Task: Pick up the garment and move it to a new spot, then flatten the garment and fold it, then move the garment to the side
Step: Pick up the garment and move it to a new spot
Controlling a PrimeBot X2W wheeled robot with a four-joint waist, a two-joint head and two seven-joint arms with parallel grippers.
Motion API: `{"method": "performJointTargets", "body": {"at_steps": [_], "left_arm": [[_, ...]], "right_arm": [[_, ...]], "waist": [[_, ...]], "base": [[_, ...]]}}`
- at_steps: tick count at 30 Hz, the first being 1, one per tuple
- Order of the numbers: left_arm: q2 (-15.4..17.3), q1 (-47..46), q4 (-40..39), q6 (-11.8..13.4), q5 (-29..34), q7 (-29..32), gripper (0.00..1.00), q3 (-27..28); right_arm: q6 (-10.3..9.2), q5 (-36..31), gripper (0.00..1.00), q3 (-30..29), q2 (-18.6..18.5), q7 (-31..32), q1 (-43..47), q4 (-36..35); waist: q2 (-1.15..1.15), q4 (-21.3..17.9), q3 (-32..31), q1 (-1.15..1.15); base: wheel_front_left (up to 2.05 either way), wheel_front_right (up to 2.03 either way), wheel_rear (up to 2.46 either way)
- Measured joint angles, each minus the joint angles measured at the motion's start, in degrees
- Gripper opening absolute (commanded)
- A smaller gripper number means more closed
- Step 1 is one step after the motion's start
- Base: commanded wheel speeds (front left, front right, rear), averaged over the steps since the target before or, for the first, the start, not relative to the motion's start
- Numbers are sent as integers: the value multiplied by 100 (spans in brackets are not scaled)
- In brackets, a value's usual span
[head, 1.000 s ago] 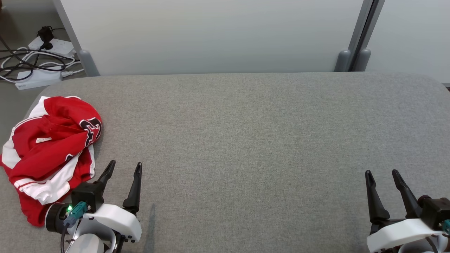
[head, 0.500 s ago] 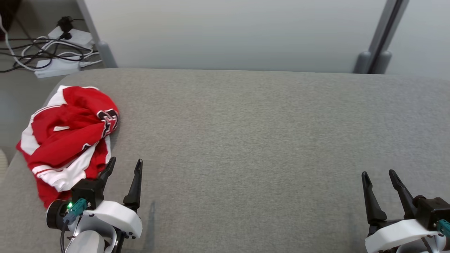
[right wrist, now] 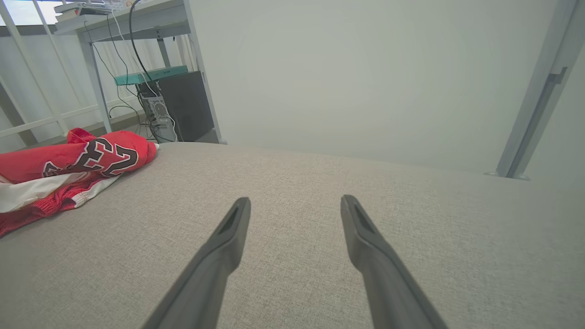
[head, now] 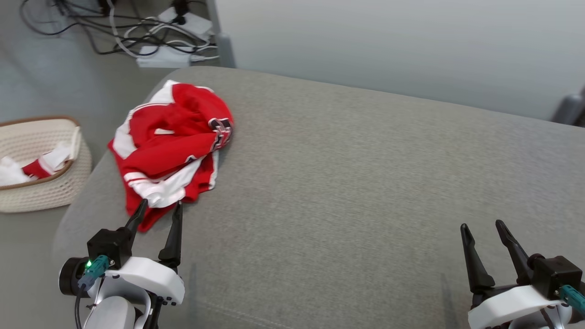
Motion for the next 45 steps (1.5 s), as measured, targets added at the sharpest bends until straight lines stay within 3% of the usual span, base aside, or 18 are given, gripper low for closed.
{"method": "performJointTargets", "body": {"at_steps": [13,25,32,45], "left_arm": [[-109,16,30,-12,-51,0,100,41],[-138,-10,221,-65,-118,11,100,27],[-79,-604,367,-268,-514,757,100,-42],[736,-2808,704,-371,-1365,2607,100,-104]], "right_arm": [[0,54,100,97,-9,0,-7,-37],[0,143,100,193,-94,0,-95,-4],[0,144,100,283,-171,0,-294,-13],[1,144,100,633,-347,-1,-842,-143]], "waist": [[0,948,65,0],[0,997,158,0],[0,944,395,0],[0,378,1099,0]], "base": [[0,0,0],[0,0,0],[0,0,0],[0,0,0]]}}
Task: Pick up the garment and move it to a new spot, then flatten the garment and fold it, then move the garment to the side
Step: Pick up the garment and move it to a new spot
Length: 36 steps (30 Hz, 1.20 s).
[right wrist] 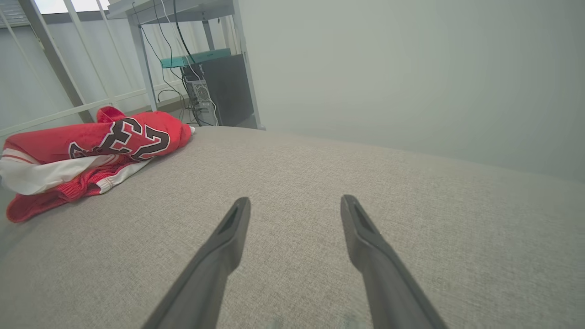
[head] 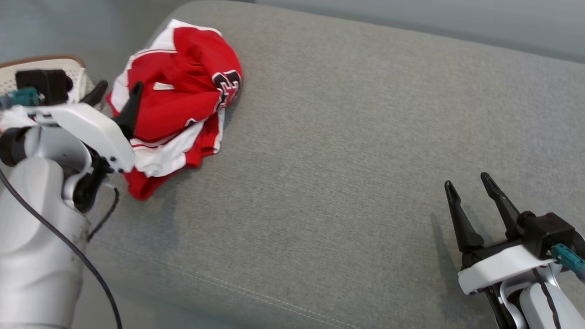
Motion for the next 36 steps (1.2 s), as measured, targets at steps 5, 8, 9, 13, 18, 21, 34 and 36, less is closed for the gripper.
{"method": "performJointTargets", "body": {"at_steps": [5,8,9,13,18,21,34,36], "left_arm": [[220,-369,426,0,-268,391,100,-108],[312,-395,665,-1,-443,498,100,-192],[346,-395,746,-1,-480,543,100,-214],[461,-394,988,-1,-597,553,100,-288],[626,-394,1419,-1,-738,556,100,-358],[695,-394,1658,-1,-853,609,100,-365],[834,-486,2153,-1,-1206,849,0,-486],[842,-503,2117,-1,-1207,753,0,-546]], "right_arm": [[0,44,100,110,-24,0,-172,-3],[0,58,100,129,-40,0,-241,4],[0,58,100,136,-52,0,-247,5],[0,81,100,171,-75,0,-257,18],[0,99,100,242,-102,0,-392,20],[0,101,100,255,-111,0,-432,35],[0,179,100,246,-118,0,-481,1],[0,204,100,215,-118,0,-481,0]], "waist": [[0,-312,253,0],[0,-481,367,0],[0,-530,400,0],[0,-659,490,0],[0,-820,609,0],[0,-900,659,0],[0,-1064,791,0],[0,-1054,797,0]], "base": [[0,0,0],[0,0,0],[0,0,0],[0,0,0],[0,0,0],[0,0,0],[0,0,0],[0,0,0]]}}
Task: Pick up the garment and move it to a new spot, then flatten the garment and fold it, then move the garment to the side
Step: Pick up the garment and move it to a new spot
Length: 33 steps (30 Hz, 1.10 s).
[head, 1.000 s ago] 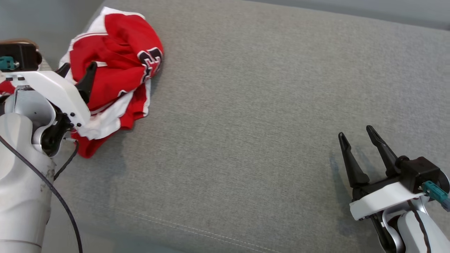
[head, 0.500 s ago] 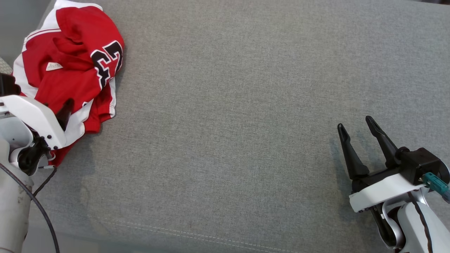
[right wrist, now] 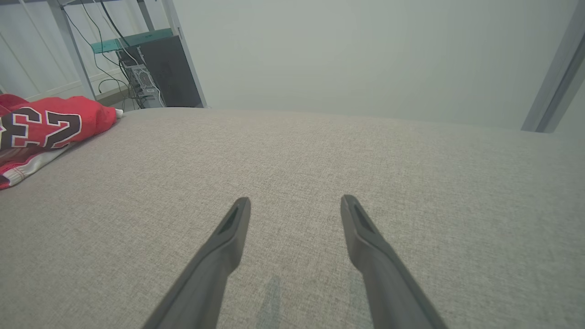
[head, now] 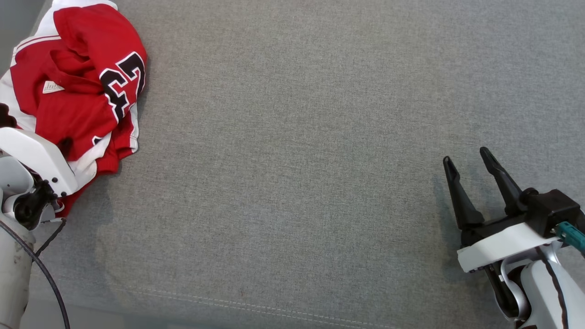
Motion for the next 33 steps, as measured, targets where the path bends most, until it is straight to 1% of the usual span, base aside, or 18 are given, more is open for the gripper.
{"method": "performJointTargets", "body": {"at_steps": [3,9,17,21,26,27,33], "left_arm": [[36,0,-177,0,-12,-223,0,-104],[62,1,-778,0,-160,-693,0,-353],[22,119,-1814,0,-192,-1315,0,-560],[-221,442,-2419,43,-129,-1592,0,-713],[-641,860,-3137,268,57,-1720,0,-1053],[-827,992,-3309,321,75,-1726,0,-1213],[-1303,1198,-3342,320,166,-1727,0,-1711]], "right_arm": [[0,0,100,-121,1,0,0,-2],[-1,0,100,-372,14,0,4,-38],[-1,-5,100,-767,132,0,37,-136],[0,-13,100,-940,187,-1,38,-225],[-1,-56,100,-1180,361,-1,48,-319],[0,-57,100,-1250,409,-1,57,-382],[-1,-59,100,-1356,559,-1,154,-412]], "waist": [[0,28,-3,0],[0,99,-65,0],[0,65,-183,0],[0,-57,-215,0],[0,-301,-217,0],[0,-427,-213,0],[0,-901,-217,0]], "base": [[0,0,0],[0,0,0],[0,0,0],[0,0,0],[0,0,0],[0,0,0],[0,0,0]]}}
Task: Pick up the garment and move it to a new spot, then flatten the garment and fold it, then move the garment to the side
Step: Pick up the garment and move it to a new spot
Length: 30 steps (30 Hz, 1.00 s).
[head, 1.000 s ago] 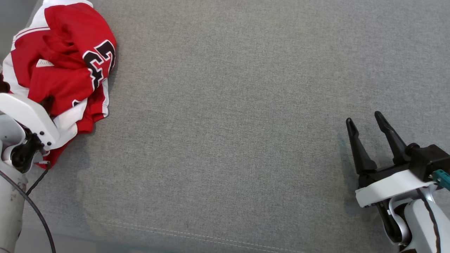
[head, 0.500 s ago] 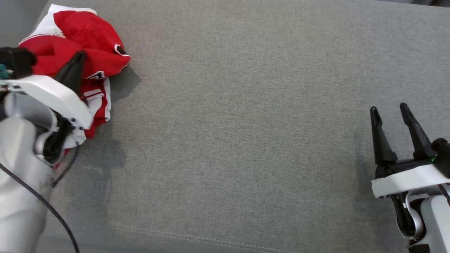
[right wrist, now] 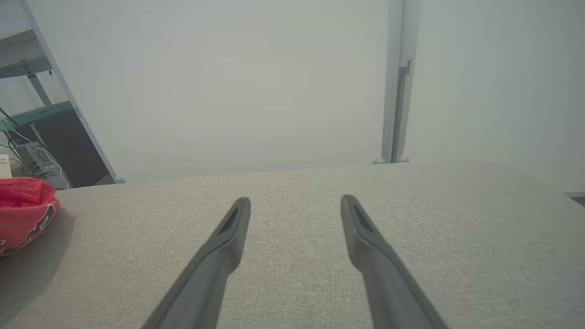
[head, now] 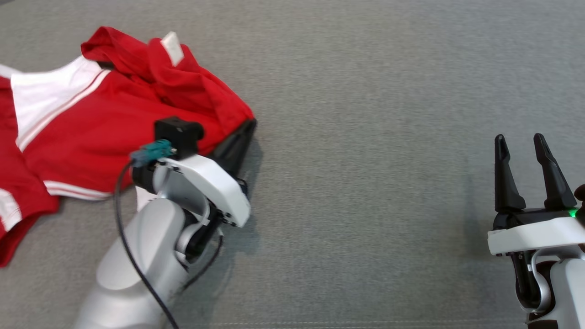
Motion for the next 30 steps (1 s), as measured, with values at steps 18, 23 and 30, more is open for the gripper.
{"method": "performJointTargets", "body": {"at_steps": [18,23,30], "left_arm": [[-775,-906,975,-168,328,-170,0,-1146],[-789,-1052,1337,-170,240,-205,0,-1308],[-786,-1101,1545,-83,188,-360,100,-1412]], "right_arm": [[0,73,100,110,356,0,120,144],[0,134,100,119,411,0,120,174],[0,133,100,99,469,0,108,186]], "waist": [[0,-2055,60,0],[0,-2514,153,0],[0,-2335,297,0]], "base": [[0,0,0],[0,0,0],[0,0,0]]}}
